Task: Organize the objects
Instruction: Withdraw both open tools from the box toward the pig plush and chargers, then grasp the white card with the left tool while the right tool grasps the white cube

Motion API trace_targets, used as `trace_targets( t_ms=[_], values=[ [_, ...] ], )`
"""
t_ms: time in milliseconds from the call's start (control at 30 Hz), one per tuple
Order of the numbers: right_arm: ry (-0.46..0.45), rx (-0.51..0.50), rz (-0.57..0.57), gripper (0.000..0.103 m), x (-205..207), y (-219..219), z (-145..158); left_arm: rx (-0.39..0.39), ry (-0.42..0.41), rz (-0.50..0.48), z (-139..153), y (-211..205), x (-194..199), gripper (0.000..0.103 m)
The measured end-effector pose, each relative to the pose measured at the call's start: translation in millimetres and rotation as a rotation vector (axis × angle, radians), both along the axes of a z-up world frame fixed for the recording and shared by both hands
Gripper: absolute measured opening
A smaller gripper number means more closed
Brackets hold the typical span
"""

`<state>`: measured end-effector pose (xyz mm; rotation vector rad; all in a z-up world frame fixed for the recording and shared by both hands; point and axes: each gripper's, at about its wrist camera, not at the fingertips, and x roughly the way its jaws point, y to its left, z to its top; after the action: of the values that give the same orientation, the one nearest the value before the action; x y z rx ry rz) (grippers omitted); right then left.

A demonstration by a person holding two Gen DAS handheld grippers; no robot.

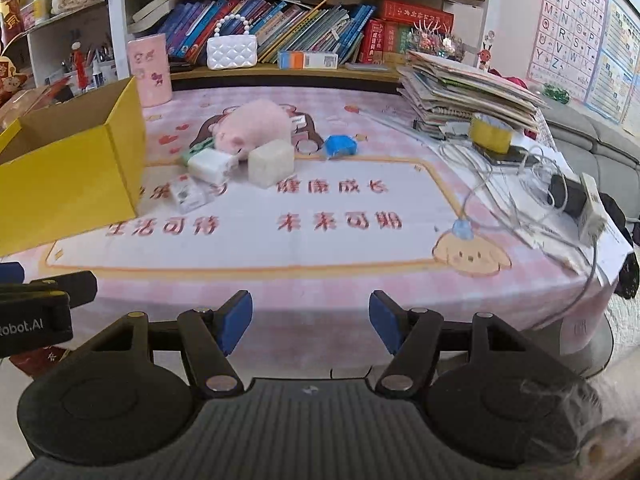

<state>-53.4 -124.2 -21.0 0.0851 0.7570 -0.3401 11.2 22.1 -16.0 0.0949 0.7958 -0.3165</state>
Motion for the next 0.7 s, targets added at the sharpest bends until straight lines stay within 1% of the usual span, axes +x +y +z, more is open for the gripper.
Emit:
trace_targets(
  t_ms=[200, 300, 533, 567, 633, 700],
  values=[
    [0.001, 0.004, 0.027, 0.063, 32, -23, 3, -0.016, 0.039, 0.001, -3, -21, 25, 0.078],
    [0.008, 0.009, 0.047, 0.064, 48, -35, 2, -0.021, 0.04, 0.018, -4, -28, 36, 0.078],
    [0.033, 0.028, 0.108, 0.064, 83, -56, -5, -0.001, 0.042, 0.065, -8, -50, 62, 0.077],
    [0.036, 0.031, 0.115, 0.063, 88, -59, -6, 0.0, 0.042, 0.068, -8, -53, 65, 0.075],
    [0.041, 0.035, 0.126, 0.063, 96, -65, -8, 0.0, 0.044, 0.077, -9, -59, 72, 0.062],
    [0.048, 0.04, 0.139, 0.063, 105, -72, -11, -0.001, 0.049, 0.088, -11, -66, 80, 0.056]
  ],
)
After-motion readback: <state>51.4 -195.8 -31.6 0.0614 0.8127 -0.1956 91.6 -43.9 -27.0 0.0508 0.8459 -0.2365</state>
